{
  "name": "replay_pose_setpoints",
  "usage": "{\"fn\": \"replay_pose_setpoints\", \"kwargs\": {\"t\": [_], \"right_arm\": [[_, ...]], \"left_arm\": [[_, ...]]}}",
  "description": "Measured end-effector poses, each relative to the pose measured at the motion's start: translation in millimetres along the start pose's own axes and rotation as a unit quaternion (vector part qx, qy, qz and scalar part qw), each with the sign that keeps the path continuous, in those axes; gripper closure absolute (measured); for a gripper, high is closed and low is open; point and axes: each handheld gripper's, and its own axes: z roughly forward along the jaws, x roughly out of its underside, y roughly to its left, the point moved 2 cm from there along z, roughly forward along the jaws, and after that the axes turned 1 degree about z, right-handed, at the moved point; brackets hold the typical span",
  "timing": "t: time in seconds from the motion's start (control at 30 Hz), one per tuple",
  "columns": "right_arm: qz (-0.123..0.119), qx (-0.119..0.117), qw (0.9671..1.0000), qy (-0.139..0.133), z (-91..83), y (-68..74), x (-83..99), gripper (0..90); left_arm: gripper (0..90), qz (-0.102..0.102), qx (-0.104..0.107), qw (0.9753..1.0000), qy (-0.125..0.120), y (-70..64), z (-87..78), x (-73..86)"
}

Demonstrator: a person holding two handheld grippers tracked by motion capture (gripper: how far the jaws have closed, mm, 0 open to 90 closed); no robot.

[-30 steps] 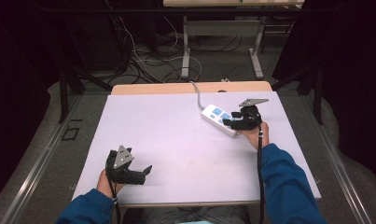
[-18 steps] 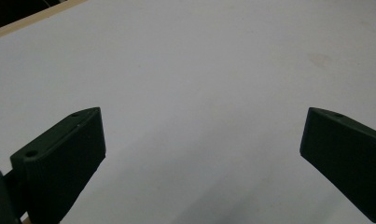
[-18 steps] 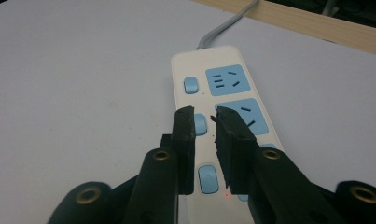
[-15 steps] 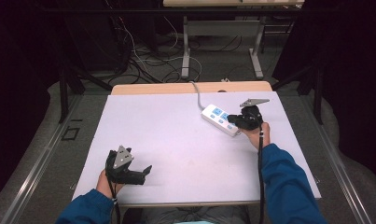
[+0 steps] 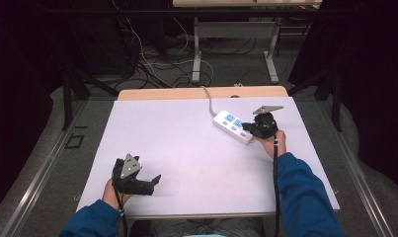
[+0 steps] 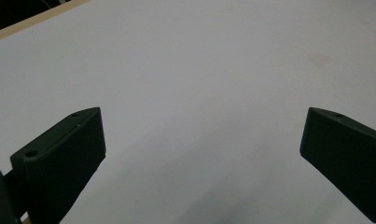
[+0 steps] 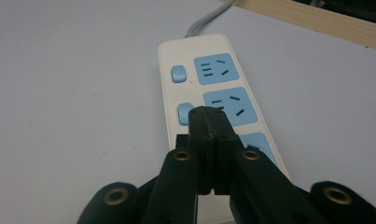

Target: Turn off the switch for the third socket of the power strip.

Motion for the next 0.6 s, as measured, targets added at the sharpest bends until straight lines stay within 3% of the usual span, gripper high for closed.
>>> {"fn": "replay_pose_setpoints", "kwargs": {"t": [0.6], "right_arm": [[-0.029,0.006,0.9987,0.042,10.2,2.2,5.6,90.0]], "left_arm": [[0.1,0.001,-0.003,1.0,-0.002,-0.7,1.0,0.4]]}}
